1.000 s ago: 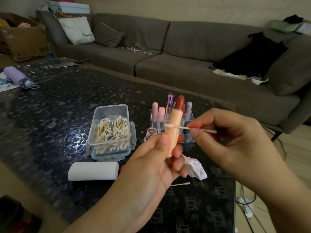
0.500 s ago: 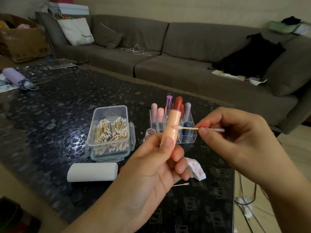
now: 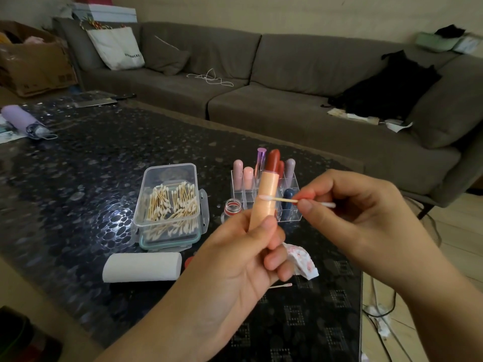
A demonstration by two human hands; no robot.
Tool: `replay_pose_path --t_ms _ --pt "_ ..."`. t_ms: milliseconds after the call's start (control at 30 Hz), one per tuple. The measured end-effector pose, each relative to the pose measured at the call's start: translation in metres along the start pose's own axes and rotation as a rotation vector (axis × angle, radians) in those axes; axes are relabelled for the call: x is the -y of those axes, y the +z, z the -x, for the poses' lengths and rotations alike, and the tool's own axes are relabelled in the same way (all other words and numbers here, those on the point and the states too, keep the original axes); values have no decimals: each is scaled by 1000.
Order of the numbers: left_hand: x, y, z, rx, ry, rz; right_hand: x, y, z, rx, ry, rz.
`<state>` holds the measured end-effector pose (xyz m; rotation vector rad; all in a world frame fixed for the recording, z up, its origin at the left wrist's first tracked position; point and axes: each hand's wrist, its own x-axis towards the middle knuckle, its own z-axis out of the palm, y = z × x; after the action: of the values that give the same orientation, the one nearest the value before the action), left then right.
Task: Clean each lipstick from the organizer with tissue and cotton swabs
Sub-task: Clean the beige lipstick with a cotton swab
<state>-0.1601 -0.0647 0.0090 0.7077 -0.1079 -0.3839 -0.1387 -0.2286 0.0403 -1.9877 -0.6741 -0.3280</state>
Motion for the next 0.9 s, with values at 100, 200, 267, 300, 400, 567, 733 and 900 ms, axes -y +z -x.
replay_pose_path --t_ms 100,200,267,300,400,567,733,900 --pt "1 1 0 -26 5 7 0 -1 0 -9 -7 -12" --pt "0 0 1 -18 11 10 1 -4 1 -22 -16 -15" --pt "0 -2 1 -12 19 -20 1 -3 1 -31 -16 -7" --pt "1 -3 0 -6 25 -33 2 -2 1 -34 -15 -1" --pt "2 -2 0 -3 41 -30 2 2 0 -30 -19 19" --pt "0 -2 1 11 5 39 1 -3 0 -31 -14 12" --pt "-1 1 2 17 -23 -31 0 2 1 -9 -21 10" --pt "-1 -1 2 23 -30 13 1 -5 1 -14 -5 -25"
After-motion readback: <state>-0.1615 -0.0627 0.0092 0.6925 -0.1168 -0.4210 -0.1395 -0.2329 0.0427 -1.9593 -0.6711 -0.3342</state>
